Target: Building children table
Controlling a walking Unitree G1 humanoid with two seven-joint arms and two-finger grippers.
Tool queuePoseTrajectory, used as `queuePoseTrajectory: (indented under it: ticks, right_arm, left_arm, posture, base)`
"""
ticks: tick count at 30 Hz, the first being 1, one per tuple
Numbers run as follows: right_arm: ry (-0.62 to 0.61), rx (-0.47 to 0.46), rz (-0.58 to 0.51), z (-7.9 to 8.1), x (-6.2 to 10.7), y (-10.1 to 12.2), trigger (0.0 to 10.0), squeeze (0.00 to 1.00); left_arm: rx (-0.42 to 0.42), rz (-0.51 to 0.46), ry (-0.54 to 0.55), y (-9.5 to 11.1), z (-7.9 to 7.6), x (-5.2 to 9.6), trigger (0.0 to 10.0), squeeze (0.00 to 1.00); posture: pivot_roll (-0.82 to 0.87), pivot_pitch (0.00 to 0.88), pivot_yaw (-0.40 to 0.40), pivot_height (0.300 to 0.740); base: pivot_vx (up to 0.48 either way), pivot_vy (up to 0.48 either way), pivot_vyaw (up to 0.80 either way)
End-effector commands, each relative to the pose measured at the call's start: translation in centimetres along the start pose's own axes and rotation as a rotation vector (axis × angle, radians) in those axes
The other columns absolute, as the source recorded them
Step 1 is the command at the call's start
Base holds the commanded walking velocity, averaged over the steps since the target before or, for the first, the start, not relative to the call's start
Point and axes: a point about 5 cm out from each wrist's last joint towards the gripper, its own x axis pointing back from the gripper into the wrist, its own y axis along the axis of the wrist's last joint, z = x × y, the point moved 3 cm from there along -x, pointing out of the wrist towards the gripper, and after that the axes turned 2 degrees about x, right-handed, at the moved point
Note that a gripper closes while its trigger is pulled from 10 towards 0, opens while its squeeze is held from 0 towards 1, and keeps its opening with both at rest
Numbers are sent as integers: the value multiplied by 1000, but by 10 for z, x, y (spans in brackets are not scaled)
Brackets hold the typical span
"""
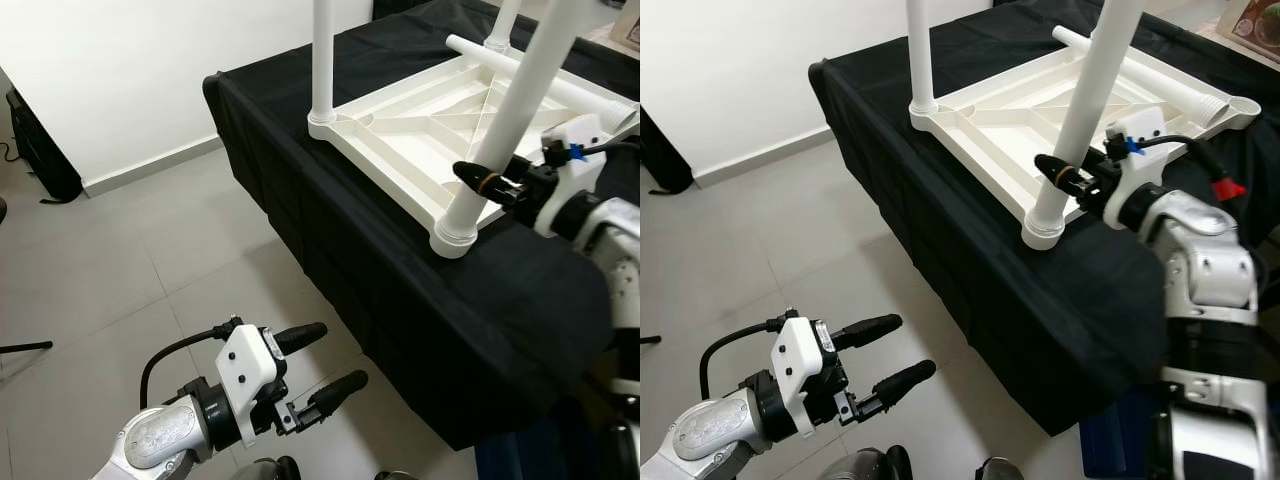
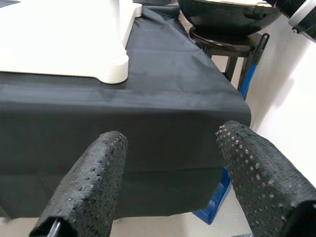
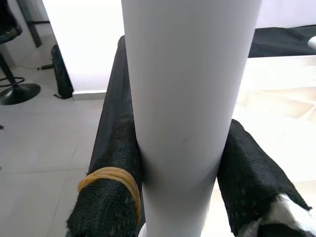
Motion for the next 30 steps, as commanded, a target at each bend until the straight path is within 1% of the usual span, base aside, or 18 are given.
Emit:
queuePoseTrajectory:
  ticks: [1, 3, 5, 6, 7, 8, 9, 11, 13, 18, 19, 20, 21, 23, 26, 27, 29, 30]
  right_arm:
    - [-147, 52, 5, -8, 7, 3, 0, 0]
    - [-252, 85, 30, -5, 7, 0, 0, 0]
    - [-280, 79, 34, -5, 8, 0, 0, 0]
    - [-396, 25, 69, -6, 10, -6, 0, 0]
    - [-396, 25, 69, -6, 10, -6, 0, 0]
    - [-496, -41, 94, -7, 14, -12, 0, 0]
    - [-496, -41, 94, -7, 14, -12, 0, 0]
    - [-616, -131, 144, 12, 18, -28, 0, 0]
    - [-624, -170, 147, 27, 15, -31, 0, 0]
    - [-598, -210, 148, 38, 7, -30, 0, 0]
    - [-559, -209, 151, 42, 3, -27, 1451, 0]
    - [-541, -208, 150, 44, 2, -25, 7725, 0]
    - [-532, -207, 151, 45, 1, -25, 10000, 0]
    - [-476, -192, 120, 48, -2, -18, 10000, 0]
    - [-439, -224, 83, 49, -4, -11, 10000, 0]
    - [-437, -236, 75, 48, -4, -10, 10000, 1000]
    - [-421, -236, 55, 46, -5, -4, 10000, 1000]
    - [-375, -193, 12, 36, -6, 6, 10000, 1000]
  left_arm:
    - [-5, 10, -6, -1, -2, 2, 10000, 0]
    - [-5, 9, -9, -1, -2, 1, 10000, 0]
    - [-5, 8, -9, -1, -2, 1, 10000, 0]
    - [-5, 8, -10, -1, -2, 1, 10000, 0]
    - [-5, 8, -10, -1, -2, 1, 10000, 0]
    - [-6, 8, -10, -1, -2, 1, 10000, 0]
    - [-6, 8, -10, -1, -2, 1, 10000, 0]
    - [-8, 7, -9, 0, -1, 0, 10000, 0]
    - [-9, 8, -8, 0, 0, 0, 10000, 0]
    - [-7, 5, -7, 0, -1, 0, 10000, 0]
    - [-5, 4, -7, 0, -1, -1, 10000, 0]
    - [-5, 4, -7, 0, -1, -1, 10000, 0]
    - [-5, 5, -7, -1, -1, -1, 10000, 0]
    - [-5, 5, -6, -1, -1, -1, 10000, 0]
    - [-5, 4, -8, -1, -1, -1, 10000, 0]
    - [-5, 4, -9, -1, -1, -1, 10000, 0]
    - [-5, 3, -9, -1, -1, -1, 10000, 0]
    - [-5, 3, -9, -1, -1, -2, 10000, 0]
  posture:
    - [-16, 179, -7, 740]
    - [-16, 182, -4, 740]
    - [-16, 182, -4, 740]
    - [-17, 183, -2, 740]
    - [-17, 183, -2, 740]
    - [-18, 182, -1, 740]
    - [-18, 182, -1, 740]
    - [-16, 183, -3, 740]
    - [-18, 182, -3, 740]
    - [-19, 182, -3, 740]
    - [-20, 182, -3, 740]
    - [-20, 182, -3, 740]
    - [-20, 182, -3, 740]
    - [-26, 183, -1, 740]
    - [-28, 182, -2, 740]
    - [-28, 182, -2, 740]
    - [-28, 183, -2, 740]
    - [-32, 185, -3, 740]
  base:
    - [0, 0, 0]
    - [0, 0, 0]
    - [0, 0, 0]
    - [0, 0, 0]
    - [0, 0, 0]
    - [0, 0, 0]
    - [0, 0, 0]
    - [0, 0, 0]
    - [0, 0, 0]
    - [0, 0, 0]
    - [0, 0, 0]
    - [0, 0, 0]
    - [0, 0, 0]
    - [0, 0, 0]
    - [0, 0, 0]
    - [0, 0, 0]
    - [0, 0, 0]
    - [0, 0, 0]
